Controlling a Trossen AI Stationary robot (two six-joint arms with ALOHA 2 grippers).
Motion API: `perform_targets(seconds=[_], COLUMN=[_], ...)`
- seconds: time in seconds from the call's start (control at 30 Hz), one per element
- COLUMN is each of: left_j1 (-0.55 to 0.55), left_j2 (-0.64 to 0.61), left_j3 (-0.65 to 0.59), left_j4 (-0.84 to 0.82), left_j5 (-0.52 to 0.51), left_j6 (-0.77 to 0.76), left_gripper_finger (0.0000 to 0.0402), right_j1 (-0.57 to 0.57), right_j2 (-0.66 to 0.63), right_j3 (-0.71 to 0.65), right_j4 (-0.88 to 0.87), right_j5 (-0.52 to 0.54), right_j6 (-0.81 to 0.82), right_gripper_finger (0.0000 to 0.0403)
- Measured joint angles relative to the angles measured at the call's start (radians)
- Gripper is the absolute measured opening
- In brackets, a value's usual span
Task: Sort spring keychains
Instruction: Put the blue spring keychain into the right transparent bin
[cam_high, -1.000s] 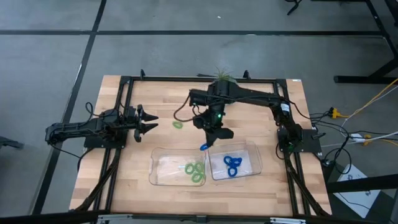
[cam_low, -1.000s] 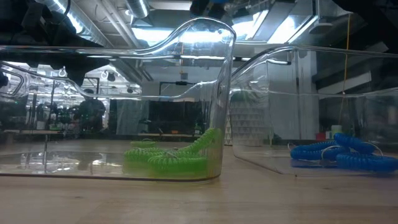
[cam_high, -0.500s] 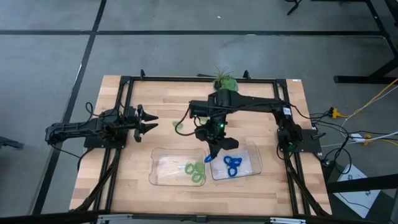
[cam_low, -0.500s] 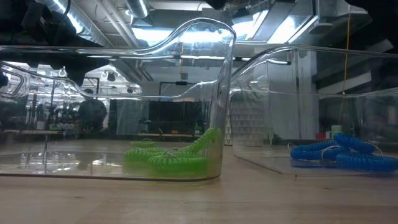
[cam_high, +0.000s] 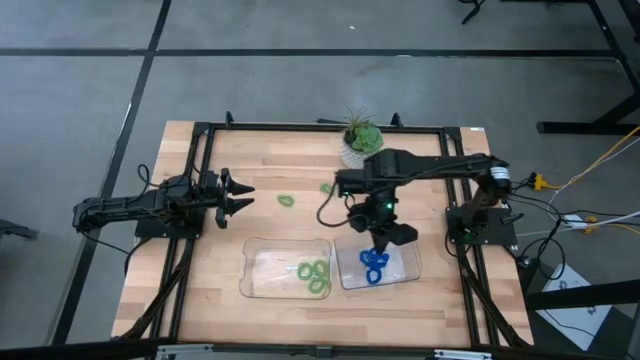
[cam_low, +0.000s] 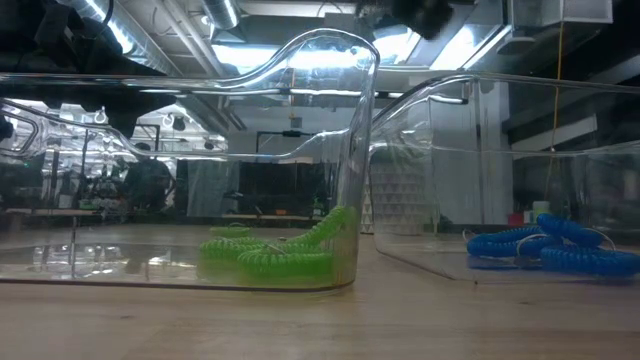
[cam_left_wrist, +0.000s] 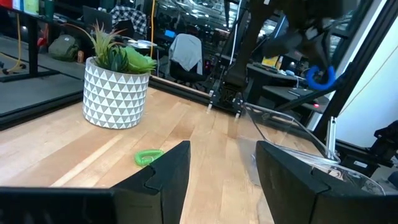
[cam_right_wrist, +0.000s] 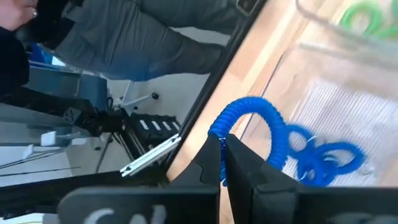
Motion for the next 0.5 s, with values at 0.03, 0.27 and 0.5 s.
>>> perform_targets(seconds=[0.03, 0.27, 0.5], left_j1=[0.0, 0.0, 0.0], left_j2=[0.0, 0.0, 0.0], left_j3=[0.0, 0.0, 0.0], left_j4=[0.0, 0.0, 0.0], left_j5=[0.0, 0.0, 0.0], left_j6=[0.0, 0.0, 0.0], left_gripper_finger=[0.0178, 0.0178, 0.0178], right_j1=[0.0, 0.0, 0.0], right_j2=[-0.021, -0.153, -0.265], right_j3=[-0.047, -0.323, -0.527], right_j4=[0.018, 0.09, 0.169], right_j5=[0.0, -0.004, -0.012], right_j6=[0.001, 0.035, 0.09], right_gripper_finger=[0.0008, 0.0008, 0.0013])
